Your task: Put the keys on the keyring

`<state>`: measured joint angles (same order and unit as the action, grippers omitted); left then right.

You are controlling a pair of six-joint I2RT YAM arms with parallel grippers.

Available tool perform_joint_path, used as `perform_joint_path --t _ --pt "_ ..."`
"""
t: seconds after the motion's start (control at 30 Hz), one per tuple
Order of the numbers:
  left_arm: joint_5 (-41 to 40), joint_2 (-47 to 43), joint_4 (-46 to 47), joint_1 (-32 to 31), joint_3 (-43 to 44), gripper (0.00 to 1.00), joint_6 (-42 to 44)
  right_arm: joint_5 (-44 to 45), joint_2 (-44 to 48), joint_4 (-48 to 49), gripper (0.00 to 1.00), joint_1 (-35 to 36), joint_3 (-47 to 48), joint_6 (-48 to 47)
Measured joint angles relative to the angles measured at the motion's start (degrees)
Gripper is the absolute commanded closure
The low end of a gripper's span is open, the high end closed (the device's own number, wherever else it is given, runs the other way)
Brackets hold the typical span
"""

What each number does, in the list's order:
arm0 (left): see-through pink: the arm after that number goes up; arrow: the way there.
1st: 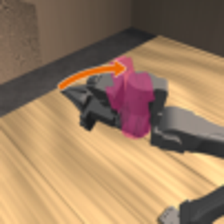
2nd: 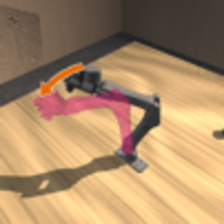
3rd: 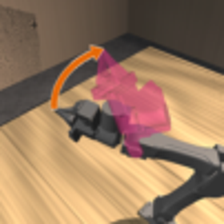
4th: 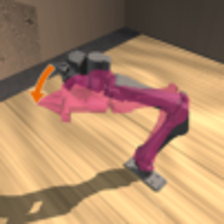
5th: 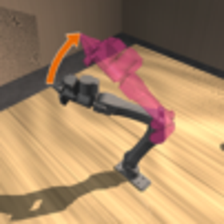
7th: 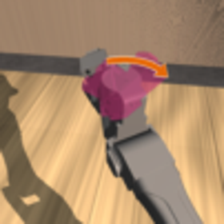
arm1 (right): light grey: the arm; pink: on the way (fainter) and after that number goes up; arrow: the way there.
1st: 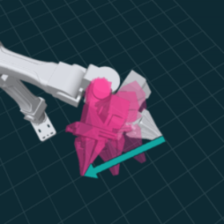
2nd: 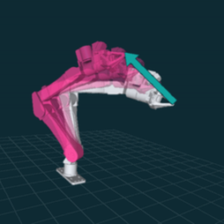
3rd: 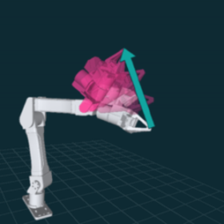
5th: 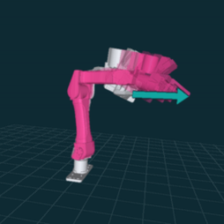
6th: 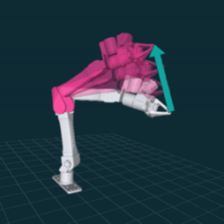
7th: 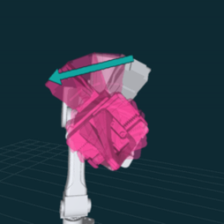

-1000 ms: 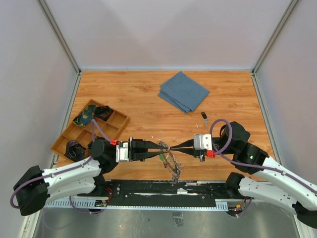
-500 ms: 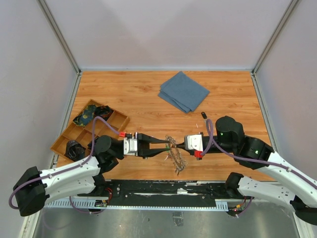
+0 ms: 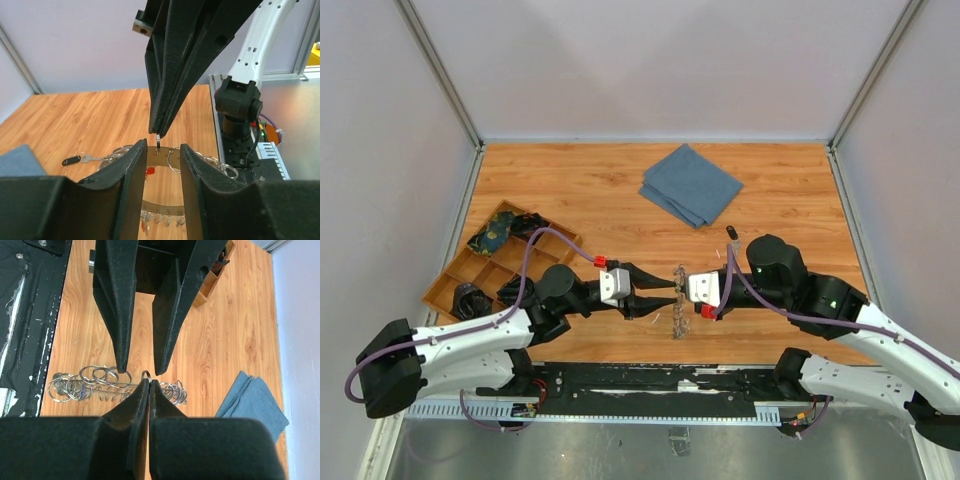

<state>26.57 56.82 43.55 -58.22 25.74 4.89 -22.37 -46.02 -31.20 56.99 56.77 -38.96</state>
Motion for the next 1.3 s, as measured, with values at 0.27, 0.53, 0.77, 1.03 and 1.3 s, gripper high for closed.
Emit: perform_joint_path --t 0.27,0.53,0.77,1.03,1.3 --pt "-4.2 0.8 -2.0 -0.2 0.7 0.68 0.4 0.6 0.0 0.0 1.0 0.0 0.0 -0.2" --pt "-5.3 1.6 -3.0 -0.5 1.6 0.75 0.7 1.0 0.0 0.4 1.0 0.4 0.0 -0.2" --pt "-4.9 1.9 -3.4 -0.5 1.9 0.98 0.9 1.6 0.0 1.2 1.0 0.8 -0.1 -0.2" --pt "-4.3 1.3 -3.2 -0.5 1.7 1.0 1.2 1.6 0.5 3.0 0.79 0.8 -0.7 0.3" --pt "-1.4 -3.6 4.0 -0.5 -4.5 0.99 1.9 -2.4 7.8 10.8 0.65 1.3 -4.4 3.9"
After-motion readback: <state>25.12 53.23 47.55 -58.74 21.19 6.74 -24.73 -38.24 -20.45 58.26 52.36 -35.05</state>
